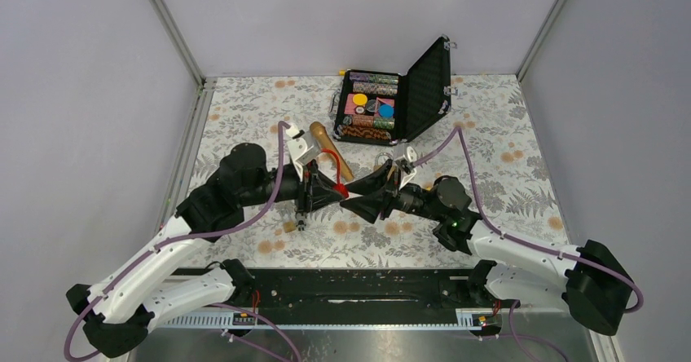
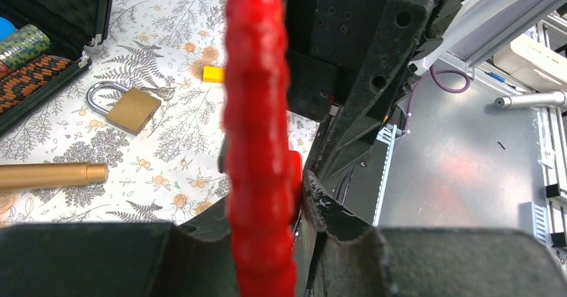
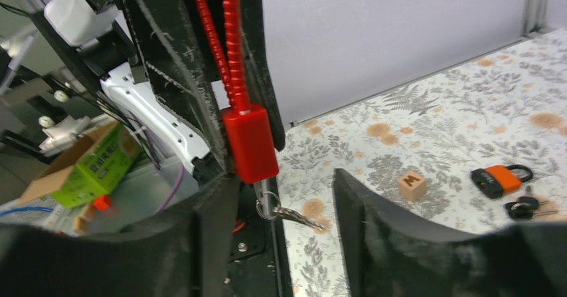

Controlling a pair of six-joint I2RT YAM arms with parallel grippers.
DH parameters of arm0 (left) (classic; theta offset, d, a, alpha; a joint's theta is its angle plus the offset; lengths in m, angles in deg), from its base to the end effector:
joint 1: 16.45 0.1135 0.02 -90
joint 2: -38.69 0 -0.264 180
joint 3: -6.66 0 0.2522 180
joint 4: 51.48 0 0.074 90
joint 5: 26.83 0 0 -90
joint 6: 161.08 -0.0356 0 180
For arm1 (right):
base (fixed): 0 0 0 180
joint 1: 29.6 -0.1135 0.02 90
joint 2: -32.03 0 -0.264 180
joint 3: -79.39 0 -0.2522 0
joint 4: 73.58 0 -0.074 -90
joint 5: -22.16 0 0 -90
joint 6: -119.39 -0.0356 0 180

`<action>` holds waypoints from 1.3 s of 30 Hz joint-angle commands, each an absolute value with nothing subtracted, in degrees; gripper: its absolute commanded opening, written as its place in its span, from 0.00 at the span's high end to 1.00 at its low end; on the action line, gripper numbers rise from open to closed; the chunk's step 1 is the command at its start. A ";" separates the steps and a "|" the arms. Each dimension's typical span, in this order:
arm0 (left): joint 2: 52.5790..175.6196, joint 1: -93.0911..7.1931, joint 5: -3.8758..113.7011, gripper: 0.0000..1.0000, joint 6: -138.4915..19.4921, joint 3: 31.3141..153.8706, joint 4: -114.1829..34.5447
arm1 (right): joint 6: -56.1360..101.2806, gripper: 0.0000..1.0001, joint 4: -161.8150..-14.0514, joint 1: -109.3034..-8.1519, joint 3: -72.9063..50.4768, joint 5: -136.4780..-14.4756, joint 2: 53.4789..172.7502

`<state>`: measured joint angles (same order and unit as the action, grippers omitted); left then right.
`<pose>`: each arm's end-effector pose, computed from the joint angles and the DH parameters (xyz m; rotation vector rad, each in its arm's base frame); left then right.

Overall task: Lock with the key
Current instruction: Remove the key from the lock.

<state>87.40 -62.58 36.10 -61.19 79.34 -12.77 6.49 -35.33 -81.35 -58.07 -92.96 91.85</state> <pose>0.1120 -0.1399 0.3874 0.9333 1.7095 -1.1003 0.1288 0.1879 0.3048 -0.7323 1.1550 1.3776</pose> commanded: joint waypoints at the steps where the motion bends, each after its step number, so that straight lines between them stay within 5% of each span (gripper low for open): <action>1: 84.93 -63.03 34.12 1.00 -60.92 81.70 -15.73 | 4.53 0.32 -28.29 -80.93 -56.71 -93.84 93.87; 5: 84.41 -63.02 34.56 1.00 -60.75 81.62 -15.87 | 2.69 0.29 -24.01 -80.93 -56.30 -95.81 97.22; 11: 83.98 -63.03 35.21 1.00 -60.41 81.40 -15.87 | 0.34 0.55 -19.99 -80.93 -55.84 -96.91 99.33; 18: 84.08 -63.01 35.64 1.00 -59.93 81.28 -16.35 | -1.64 0.54 -17.36 -80.97 -55.15 -97.73 100.00; 24: 84.27 -62.99 36.96 1.00 -59.98 81.70 -16.55 | -0.86 1.00 -20.82 -80.93 -54.60 -99.15 100.45; 39: 79.98 -63.02 42.63 1.00 -62.96 82.72 -15.17 | 12.12 1.00 -54.33 -80.93 -51.52 -120.59 96.49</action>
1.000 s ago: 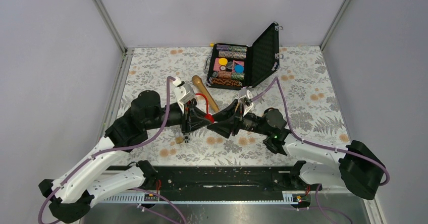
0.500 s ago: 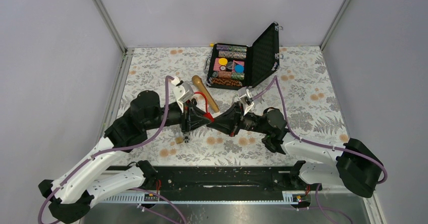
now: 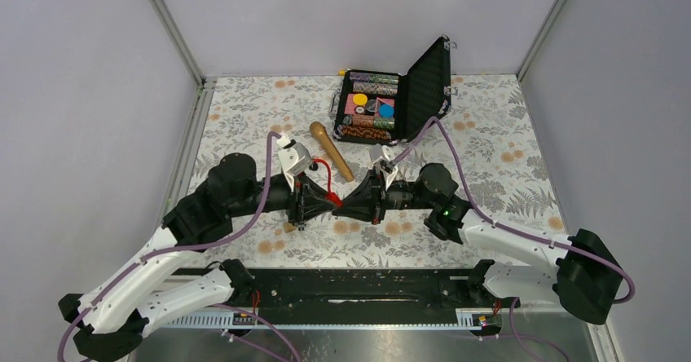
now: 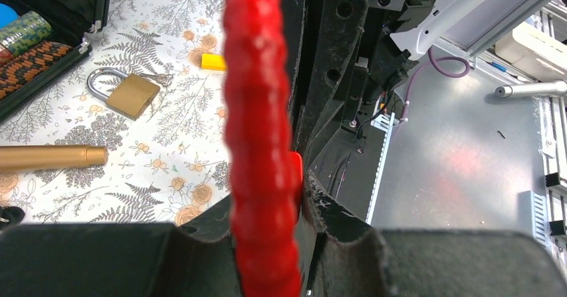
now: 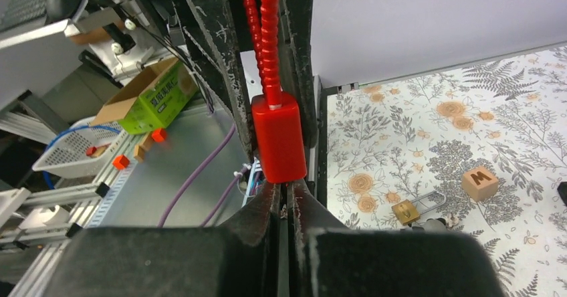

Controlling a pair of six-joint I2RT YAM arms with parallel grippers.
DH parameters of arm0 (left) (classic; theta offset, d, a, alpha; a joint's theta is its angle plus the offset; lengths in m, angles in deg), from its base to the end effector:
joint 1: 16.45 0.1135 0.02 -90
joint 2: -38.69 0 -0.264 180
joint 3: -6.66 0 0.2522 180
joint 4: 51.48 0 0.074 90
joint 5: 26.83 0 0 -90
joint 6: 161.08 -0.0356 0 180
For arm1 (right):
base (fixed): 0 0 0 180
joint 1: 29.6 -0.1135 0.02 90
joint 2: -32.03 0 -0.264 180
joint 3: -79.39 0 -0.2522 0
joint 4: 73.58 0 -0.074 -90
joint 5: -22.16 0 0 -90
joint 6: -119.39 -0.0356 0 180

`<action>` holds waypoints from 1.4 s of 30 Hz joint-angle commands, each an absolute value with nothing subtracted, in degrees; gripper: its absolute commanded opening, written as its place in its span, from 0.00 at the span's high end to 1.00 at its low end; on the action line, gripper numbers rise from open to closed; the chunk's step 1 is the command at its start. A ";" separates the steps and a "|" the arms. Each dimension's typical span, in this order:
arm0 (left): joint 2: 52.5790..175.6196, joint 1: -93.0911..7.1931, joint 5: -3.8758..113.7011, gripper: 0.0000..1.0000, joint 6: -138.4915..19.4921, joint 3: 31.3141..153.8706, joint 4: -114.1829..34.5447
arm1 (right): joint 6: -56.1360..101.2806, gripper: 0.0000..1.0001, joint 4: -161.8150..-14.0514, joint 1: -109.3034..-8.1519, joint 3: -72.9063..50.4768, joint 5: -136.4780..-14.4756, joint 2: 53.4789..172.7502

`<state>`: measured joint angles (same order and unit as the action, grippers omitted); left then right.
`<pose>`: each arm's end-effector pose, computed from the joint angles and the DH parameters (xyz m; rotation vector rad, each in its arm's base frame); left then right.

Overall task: Lock with the key
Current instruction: Remove the key from the lock, then place the key at the center of the board, then place the lock at the center of the board.

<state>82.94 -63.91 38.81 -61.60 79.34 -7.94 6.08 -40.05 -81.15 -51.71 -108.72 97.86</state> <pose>0.0943 -0.1245 0.3900 0.9274 1.7170 -1.0681 0.1371 0.2102 0.3097 -1.0003 1.1636 1.5253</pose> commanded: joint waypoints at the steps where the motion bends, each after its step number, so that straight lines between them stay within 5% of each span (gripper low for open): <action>1: 80.03 -63.03 42.79 1.00 -62.80 82.88 -15.10 | 13.09 1.00 -55.68 -80.93 -51.37 -118.56 96.14; 5: 79.23 -62.96 46.37 1.00 -59.10 81.45 -18.66 | 9.93 1.00 -49.01 -80.93 -54.09 -105.01 94.45; 16: 78.02 -63.00 46.48 1.00 -51.05 74.47 -31.51 | -4.83 1.00 -23.24 -81.10 -57.46 -97.50 99.70; 20: 79.30 -62.91 47.80 1.00 -51.99 75.46 -28.58 | 2.30 1.00 -41.83 -81.04 -56.20 -91.70 94.42; 28: 89.08 -62.96 48.69 1.00 -47.89 72.58 -23.63 | -0.45 1.00 -80.64 -80.86 -57.08 -60.54 83.89; 42: 125.46 -70.32 46.53 0.97 -31.52 68.26 -40.81 | -15.37 0.98 -87.93 -79.83 -66.78 -45.02 86.16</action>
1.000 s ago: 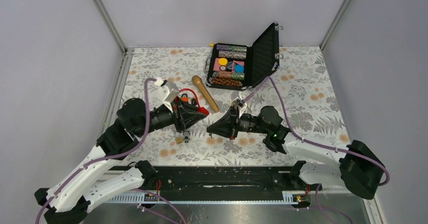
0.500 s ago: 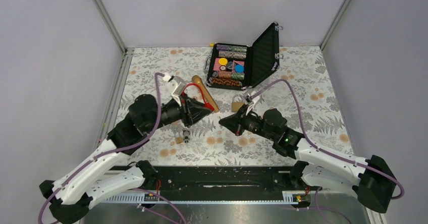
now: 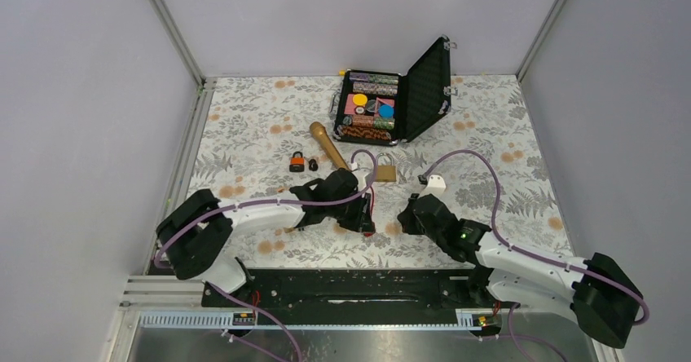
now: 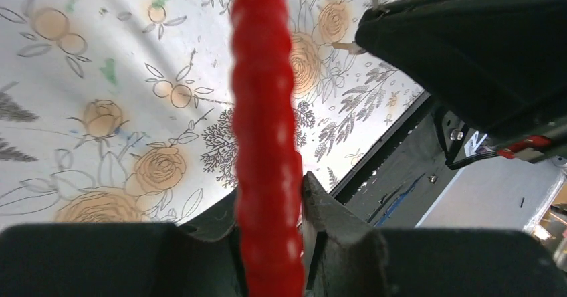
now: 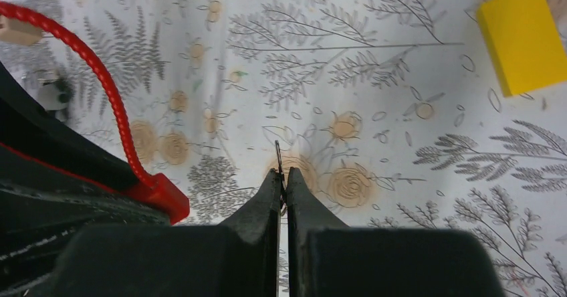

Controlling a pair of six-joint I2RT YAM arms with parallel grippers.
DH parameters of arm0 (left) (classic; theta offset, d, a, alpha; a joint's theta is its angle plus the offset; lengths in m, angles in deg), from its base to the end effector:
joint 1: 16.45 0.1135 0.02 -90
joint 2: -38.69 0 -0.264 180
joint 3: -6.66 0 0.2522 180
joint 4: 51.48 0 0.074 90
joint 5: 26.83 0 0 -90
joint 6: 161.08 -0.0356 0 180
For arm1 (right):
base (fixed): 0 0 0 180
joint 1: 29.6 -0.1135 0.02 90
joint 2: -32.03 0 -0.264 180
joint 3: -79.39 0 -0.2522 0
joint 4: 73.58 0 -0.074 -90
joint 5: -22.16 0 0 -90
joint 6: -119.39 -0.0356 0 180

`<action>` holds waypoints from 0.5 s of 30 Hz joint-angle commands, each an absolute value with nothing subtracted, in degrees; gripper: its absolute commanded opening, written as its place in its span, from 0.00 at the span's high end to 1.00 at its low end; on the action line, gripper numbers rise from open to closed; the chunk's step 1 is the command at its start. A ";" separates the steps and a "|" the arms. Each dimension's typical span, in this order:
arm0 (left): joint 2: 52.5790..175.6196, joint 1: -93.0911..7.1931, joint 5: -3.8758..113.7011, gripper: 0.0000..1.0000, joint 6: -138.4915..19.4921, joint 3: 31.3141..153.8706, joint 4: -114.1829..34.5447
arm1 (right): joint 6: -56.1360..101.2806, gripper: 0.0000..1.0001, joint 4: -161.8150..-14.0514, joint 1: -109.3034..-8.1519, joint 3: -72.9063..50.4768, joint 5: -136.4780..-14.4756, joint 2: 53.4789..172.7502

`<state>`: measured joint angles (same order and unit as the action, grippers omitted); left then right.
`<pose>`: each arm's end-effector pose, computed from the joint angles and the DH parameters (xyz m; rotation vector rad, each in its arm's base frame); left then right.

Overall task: Lock with the key
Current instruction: Place the lock at the center of the board.

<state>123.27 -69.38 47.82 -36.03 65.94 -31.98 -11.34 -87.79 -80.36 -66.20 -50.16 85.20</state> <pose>0.1733 -0.2450 0.1922 0.5426 2.5200 -0.9936 0.1293 0.1412 0.1850 -0.0070 2.1781 0.6090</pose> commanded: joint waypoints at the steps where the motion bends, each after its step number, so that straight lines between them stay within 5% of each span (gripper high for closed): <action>1: 126.50 -70.39 45.98 0.94 -30.92 68.19 -41.64 | -15.49 0.96 -85.94 -79.79 -67.07 -45.30 86.54; 10: 133.68 -70.78 42.21 0.76 -25.03 66.71 -49.35 | -17.54 0.93 -77.82 -79.74 -67.49 -52.18 93.30; 15: 133.76 -70.75 44.35 0.51 -25.14 65.69 -48.48 | -19.43 0.92 -76.75 -79.70 -67.07 -53.00 96.57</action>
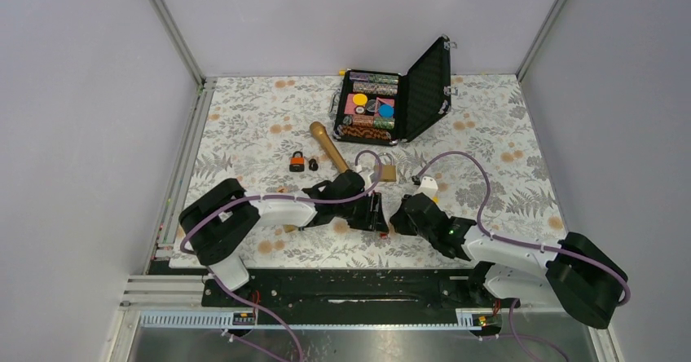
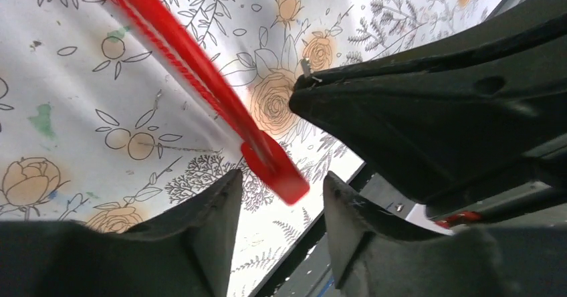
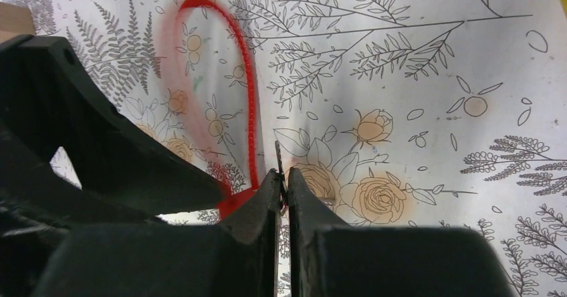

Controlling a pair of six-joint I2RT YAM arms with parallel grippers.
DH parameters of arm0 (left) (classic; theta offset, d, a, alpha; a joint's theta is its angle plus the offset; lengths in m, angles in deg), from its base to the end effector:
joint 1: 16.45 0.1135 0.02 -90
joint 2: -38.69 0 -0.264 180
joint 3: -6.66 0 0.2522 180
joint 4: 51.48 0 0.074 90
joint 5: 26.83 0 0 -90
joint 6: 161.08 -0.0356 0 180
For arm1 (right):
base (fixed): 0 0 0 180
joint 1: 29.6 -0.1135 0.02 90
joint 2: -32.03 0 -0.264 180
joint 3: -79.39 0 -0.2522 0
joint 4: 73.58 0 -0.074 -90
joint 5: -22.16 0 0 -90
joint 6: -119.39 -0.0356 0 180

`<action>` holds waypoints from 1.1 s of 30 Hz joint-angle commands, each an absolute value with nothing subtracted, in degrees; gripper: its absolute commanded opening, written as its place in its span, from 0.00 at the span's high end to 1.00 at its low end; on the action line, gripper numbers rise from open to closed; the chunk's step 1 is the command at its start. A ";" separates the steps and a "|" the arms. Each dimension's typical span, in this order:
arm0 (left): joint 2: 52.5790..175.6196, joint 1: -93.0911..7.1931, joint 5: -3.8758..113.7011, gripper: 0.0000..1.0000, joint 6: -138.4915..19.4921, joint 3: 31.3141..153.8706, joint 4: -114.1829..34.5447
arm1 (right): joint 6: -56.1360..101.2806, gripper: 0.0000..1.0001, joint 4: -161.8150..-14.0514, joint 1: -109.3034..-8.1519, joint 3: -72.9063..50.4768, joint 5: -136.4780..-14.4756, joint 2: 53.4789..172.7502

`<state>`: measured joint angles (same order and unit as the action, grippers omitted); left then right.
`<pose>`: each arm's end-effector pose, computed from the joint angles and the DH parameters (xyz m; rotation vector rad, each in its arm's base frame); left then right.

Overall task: Lock with the key
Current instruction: Place the lock at the center of the board, then reset both arms

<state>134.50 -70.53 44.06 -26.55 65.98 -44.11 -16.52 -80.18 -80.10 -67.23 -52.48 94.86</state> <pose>0.1825 -0.2717 0.1516 0.4063 2.6021 -1.1366 0.1387 0.1535 0.1606 0.0641 2.2508 0.6505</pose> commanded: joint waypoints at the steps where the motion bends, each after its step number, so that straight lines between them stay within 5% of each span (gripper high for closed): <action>1: 133.15 -70.71 45.84 0.46 -25.38 65.57 -47.18 | -20.27 0.92 -77.17 -79.70 -67.00 -52.58 96.77; 4: 131.09 -70.72 49.85 0.31 -26.52 65.31 -43.17 | -20.96 0.82 -80.52 -79.53 -65.66 -51.93 96.04; 9: 124.89 -70.72 56.39 0.19 -27.67 63.78 -38.02 | -20.07 0.57 -86.67 -79.48 -64.13 -49.12 89.82; 14: 113.35 -70.69 66.11 0.02 -28.65 62.22 -28.29 | -18.33 0.43 -100.66 -79.43 -62.16 -42.27 77.53; 19: 99.75 -70.69 75.40 0.01 -29.82 64.85 -15.03 | -14.86 0.32 -115.23 -79.43 -57.83 -34.66 62.23; 23: 88.09 -70.81 82.36 0.01 -29.70 67.86 -4.17 | -11.46 0.02 -126.50 -79.43 -50.79 -26.54 50.94; 33: 61.95 -70.83 92.19 0.01 -33.19 80.69 14.91 | -3.19 0.01 -136.27 -79.43 -31.62 -16.07 37.24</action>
<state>67.77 -70.58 85.15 -31.14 75.21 5.29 -7.74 -131.35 -79.71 -36.06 -23.13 39.41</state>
